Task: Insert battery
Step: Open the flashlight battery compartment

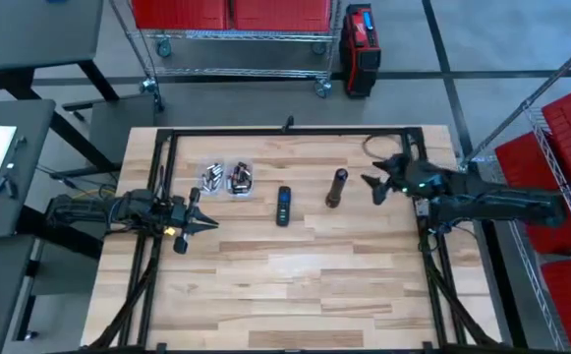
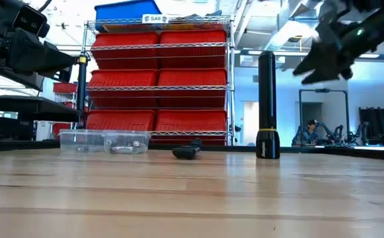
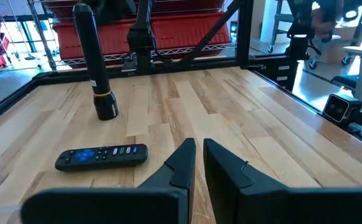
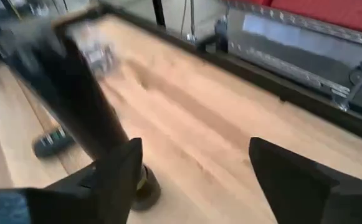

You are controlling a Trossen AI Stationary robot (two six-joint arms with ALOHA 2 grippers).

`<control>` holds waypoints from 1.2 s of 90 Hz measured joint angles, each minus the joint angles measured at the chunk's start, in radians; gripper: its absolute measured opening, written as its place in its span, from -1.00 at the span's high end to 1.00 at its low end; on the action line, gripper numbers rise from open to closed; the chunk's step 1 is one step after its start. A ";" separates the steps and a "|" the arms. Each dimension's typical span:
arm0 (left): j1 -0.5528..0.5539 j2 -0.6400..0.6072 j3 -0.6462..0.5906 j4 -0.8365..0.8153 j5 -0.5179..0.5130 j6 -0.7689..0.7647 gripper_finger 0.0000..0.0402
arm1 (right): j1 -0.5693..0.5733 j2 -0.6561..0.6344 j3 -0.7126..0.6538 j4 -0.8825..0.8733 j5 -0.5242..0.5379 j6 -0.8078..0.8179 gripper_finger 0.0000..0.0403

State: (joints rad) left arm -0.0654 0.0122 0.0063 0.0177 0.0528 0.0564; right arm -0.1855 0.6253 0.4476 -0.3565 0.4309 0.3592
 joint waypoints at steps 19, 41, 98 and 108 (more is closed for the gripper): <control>0.000 0.000 0.000 0.000 0.000 0.000 0.92 | 0.078 0.079 -0.043 0.043 -0.001 0.000 -0.47; 0.000 0.000 0.000 0.000 0.000 0.000 0.92 | 0.151 0.139 -0.206 0.355 0.040 0.104 -0.47; 0.000 0.000 0.000 0.000 0.000 0.000 0.92 | 0.194 0.411 -0.270 0.792 0.044 -0.044 -0.47; 0.000 0.000 0.000 0.000 0.000 0.000 0.92 | 0.176 0.476 -0.270 0.888 0.042 -0.080 -0.47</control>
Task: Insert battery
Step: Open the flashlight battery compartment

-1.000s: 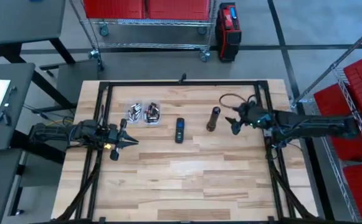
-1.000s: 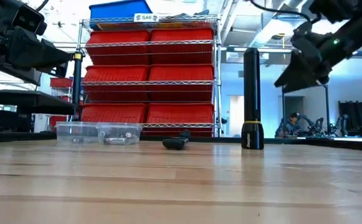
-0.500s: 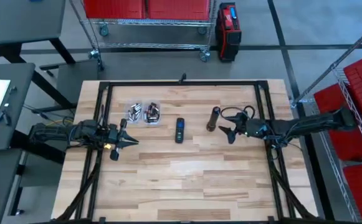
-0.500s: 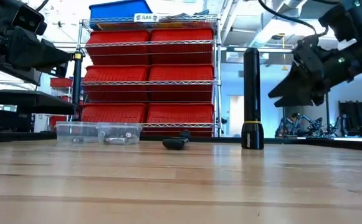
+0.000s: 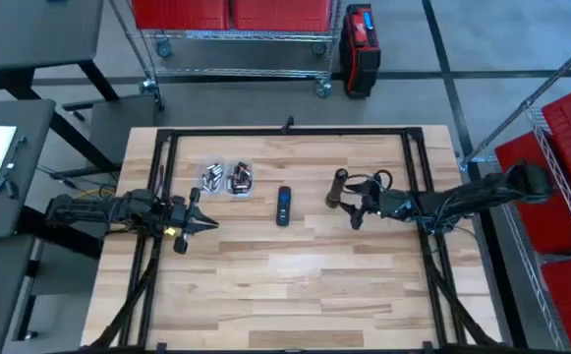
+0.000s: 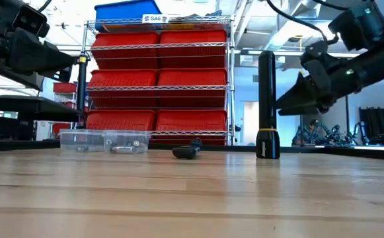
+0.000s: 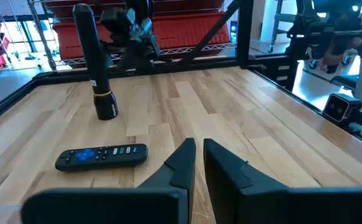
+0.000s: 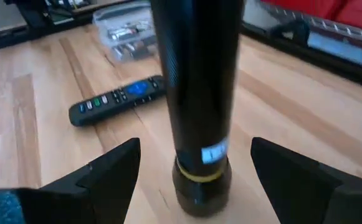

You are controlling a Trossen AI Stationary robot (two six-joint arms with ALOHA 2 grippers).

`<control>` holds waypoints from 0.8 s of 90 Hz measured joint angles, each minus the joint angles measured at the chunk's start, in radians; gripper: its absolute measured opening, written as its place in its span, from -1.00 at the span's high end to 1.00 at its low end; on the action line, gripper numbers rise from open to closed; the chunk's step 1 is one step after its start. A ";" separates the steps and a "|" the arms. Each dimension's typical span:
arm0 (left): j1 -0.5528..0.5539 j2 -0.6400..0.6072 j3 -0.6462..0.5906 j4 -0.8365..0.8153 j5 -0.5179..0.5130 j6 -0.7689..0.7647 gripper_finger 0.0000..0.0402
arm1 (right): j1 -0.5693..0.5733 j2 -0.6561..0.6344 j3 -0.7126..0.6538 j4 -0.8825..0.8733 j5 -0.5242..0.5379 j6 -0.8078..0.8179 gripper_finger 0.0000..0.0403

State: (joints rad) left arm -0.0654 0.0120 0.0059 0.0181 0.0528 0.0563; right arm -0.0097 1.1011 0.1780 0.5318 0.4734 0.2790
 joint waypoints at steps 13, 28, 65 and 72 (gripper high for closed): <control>0.000 0.000 0.000 0.000 0.000 0.000 0.92 | -0.029 0.081 0.001 0.118 -0.001 -0.046 -0.47; 0.000 0.000 0.000 0.000 0.000 0.000 0.92 | -0.046 0.165 0.002 0.230 -0.003 -0.102 -0.47; 0.000 0.000 0.000 0.000 0.000 0.000 0.92 | -0.050 0.362 0.114 0.260 -0.016 -0.104 -0.23; 0.000 0.000 0.000 0.000 0.000 0.000 0.92 | -0.050 0.355 0.122 0.255 -0.017 -0.104 0.05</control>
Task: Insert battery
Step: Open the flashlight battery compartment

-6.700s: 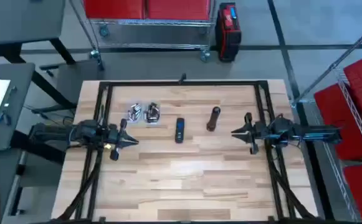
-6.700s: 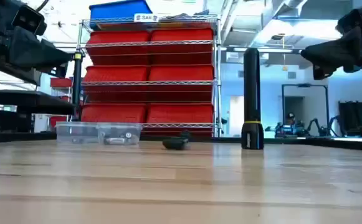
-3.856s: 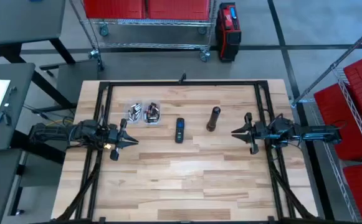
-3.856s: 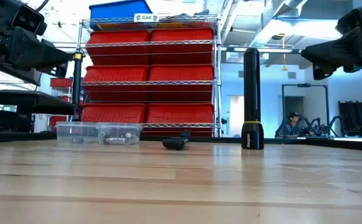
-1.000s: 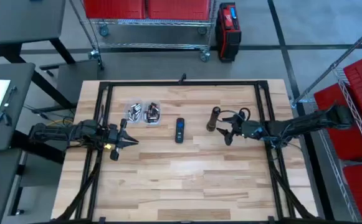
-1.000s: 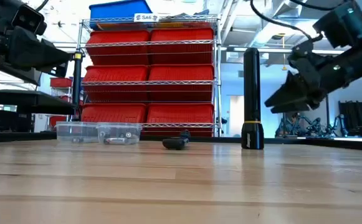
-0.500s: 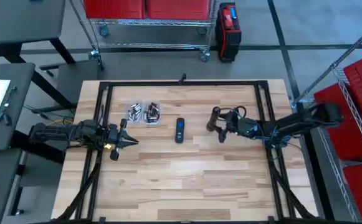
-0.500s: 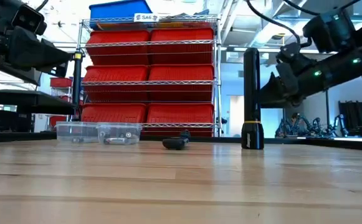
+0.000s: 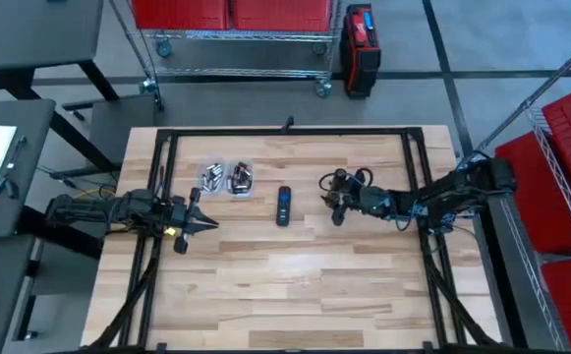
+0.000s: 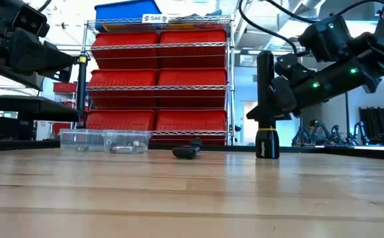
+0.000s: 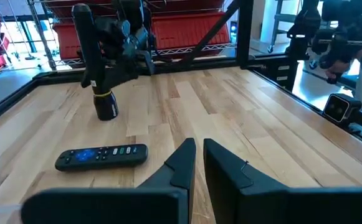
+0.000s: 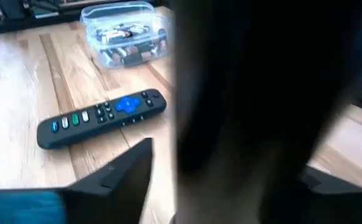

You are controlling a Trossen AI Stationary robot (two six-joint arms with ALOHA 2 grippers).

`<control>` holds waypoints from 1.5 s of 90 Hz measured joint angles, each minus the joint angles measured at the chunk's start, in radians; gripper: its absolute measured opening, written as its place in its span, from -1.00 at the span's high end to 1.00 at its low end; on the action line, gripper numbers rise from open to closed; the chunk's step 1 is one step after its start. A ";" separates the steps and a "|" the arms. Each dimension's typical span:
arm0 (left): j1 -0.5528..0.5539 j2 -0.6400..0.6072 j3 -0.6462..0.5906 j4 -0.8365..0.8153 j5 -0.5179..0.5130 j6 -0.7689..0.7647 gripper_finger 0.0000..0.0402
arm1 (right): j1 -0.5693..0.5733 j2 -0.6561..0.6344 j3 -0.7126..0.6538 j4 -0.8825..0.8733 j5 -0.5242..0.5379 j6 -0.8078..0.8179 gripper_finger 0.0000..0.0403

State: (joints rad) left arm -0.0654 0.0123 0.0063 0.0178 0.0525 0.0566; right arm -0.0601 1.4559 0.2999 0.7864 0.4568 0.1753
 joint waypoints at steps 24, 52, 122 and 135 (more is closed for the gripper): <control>0.000 0.000 0.000 0.000 0.000 0.000 0.92 | -0.016 -0.093 0.067 -0.150 -0.080 0.014 0.32; 0.001 0.002 0.000 0.062 -0.025 -0.070 0.92 | -0.014 -0.197 0.347 -0.473 -0.211 0.087 0.32; 0.031 0.620 0.670 0.354 -0.523 -0.377 0.92 | -0.055 -0.163 0.663 -0.683 -0.476 0.136 0.32; 0.073 0.885 0.911 0.340 -0.520 -0.322 0.92 | -0.052 -0.141 0.738 -0.734 -0.535 0.127 0.32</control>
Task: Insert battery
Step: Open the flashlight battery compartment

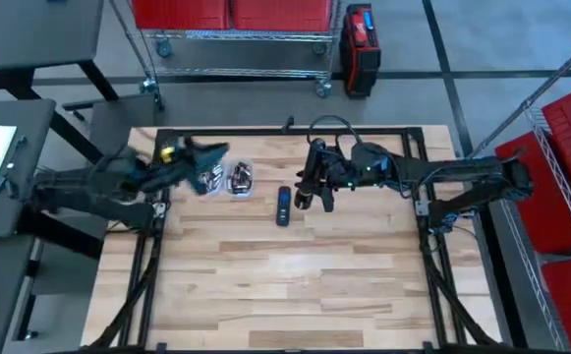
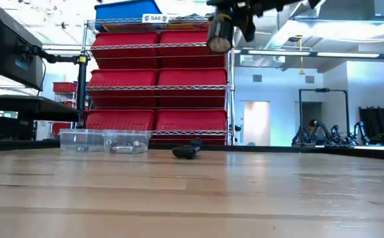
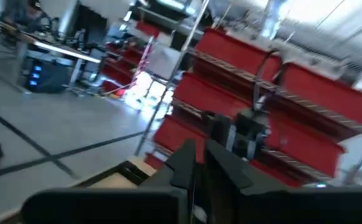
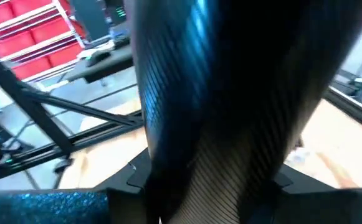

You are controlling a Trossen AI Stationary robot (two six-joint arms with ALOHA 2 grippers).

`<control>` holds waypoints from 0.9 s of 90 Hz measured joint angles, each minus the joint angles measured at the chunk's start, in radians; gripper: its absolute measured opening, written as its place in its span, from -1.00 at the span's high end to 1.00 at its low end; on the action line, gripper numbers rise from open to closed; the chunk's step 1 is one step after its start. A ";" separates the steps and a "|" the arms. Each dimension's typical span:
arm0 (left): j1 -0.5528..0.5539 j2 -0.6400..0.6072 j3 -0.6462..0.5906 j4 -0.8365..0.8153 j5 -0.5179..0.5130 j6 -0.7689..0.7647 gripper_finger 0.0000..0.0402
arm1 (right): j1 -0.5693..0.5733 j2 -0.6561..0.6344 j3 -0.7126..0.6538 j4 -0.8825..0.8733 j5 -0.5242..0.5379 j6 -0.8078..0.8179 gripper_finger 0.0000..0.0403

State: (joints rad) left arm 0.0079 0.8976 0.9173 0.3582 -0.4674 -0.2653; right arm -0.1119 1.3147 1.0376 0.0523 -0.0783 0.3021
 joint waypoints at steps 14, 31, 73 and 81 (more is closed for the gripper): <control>0.075 0.196 0.256 -0.121 0.174 -0.011 0.75 | 0.009 0.000 0.052 -0.069 -0.028 -0.023 0.32; 0.179 0.411 0.534 -0.356 0.486 -0.089 0.32 | 0.013 -0.001 0.086 -0.100 -0.055 -0.041 0.32; 0.215 0.687 0.782 -0.396 0.775 -0.076 0.16 | 0.034 -0.001 0.087 -0.097 -0.057 -0.041 0.32; 0.215 0.701 0.783 -0.386 0.796 -0.096 0.16 | 0.043 -0.001 0.087 -0.098 -0.057 -0.038 0.32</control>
State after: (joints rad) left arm 0.2230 1.5983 1.7005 -0.0277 0.3290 -0.3614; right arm -0.0692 1.3140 1.1248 -0.0452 -0.1349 0.2638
